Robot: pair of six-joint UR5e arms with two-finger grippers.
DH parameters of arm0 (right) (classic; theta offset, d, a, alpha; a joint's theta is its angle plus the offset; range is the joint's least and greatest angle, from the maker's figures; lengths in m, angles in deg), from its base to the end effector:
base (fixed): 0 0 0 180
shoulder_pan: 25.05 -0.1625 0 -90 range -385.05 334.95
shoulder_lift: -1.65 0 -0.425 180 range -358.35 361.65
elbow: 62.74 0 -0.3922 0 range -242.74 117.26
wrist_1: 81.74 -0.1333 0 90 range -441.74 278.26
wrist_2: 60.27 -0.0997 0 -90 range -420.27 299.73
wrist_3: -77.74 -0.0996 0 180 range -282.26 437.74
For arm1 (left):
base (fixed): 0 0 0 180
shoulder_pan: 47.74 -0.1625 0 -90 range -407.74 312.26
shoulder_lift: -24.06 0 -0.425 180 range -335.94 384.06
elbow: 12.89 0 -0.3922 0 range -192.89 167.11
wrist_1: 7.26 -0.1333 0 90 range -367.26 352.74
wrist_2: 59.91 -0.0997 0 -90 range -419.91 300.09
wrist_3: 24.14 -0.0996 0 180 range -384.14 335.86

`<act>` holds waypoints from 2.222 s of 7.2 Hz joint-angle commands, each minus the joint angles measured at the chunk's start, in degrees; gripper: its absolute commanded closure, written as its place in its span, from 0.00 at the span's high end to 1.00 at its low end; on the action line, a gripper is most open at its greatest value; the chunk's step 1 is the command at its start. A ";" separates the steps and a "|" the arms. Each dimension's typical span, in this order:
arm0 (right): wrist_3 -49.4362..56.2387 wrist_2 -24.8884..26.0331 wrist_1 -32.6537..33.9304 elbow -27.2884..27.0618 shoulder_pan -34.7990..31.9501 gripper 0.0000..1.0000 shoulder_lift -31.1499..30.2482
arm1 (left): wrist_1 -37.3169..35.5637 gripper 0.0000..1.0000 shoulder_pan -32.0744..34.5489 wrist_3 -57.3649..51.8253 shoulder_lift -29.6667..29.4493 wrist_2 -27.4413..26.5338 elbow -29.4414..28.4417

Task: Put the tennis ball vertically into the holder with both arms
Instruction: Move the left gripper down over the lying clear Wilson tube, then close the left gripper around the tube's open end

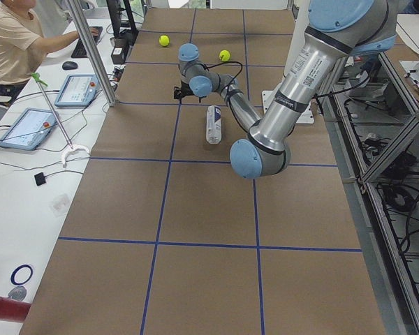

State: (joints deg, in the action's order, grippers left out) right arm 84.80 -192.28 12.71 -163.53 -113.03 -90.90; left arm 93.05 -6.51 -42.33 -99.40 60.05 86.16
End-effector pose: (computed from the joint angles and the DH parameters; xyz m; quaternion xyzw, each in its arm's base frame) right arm 0.0499 -0.4757 0.5981 0.0466 -0.3565 -0.0857 0.9292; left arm 0.4356 -0.4929 0.2248 0.3534 0.3366 0.5732 0.6582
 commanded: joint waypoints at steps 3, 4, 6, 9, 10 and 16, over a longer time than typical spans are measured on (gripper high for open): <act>-0.03 -0.09 0.03 0.07 0.00 1.00 0.00 | -2.55 0.99 -11.16 0.17 -0.73 -10.62 0.01; -0.03 -0.44 0.03 0.07 0.00 1.00 -0.09 | -3.26 0.99 -12.04 0.26 -0.91 -10.88 -0.08; -0.12 -0.88 0.03 0.07 0.00 1.00 -0.09 | -3.45 0.99 -13.00 1.92 -0.92 -11.50 -0.34; -0.03 -0.88 0.03 0.07 0.00 1.00 -0.09 | -3.27 0.99 -13.80 4.29 -1.18 -11.50 -0.96; -0.12 -0.88 0.03 0.07 0.00 1.00 -0.09 | -3.27 0.99 -14.15 4.48 -1.35 -11.50 -1.31; -0.56 -0.88 0.03 0.33 0.00 1.00 0.00 | -2.83 0.99 -16.09 5.45 -3.55 -12.55 -5.79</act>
State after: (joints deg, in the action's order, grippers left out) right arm 84.27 -193.17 12.74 -163.22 -113.03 -90.90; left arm 90.12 -22.47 -36.78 -102.71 47.51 80.91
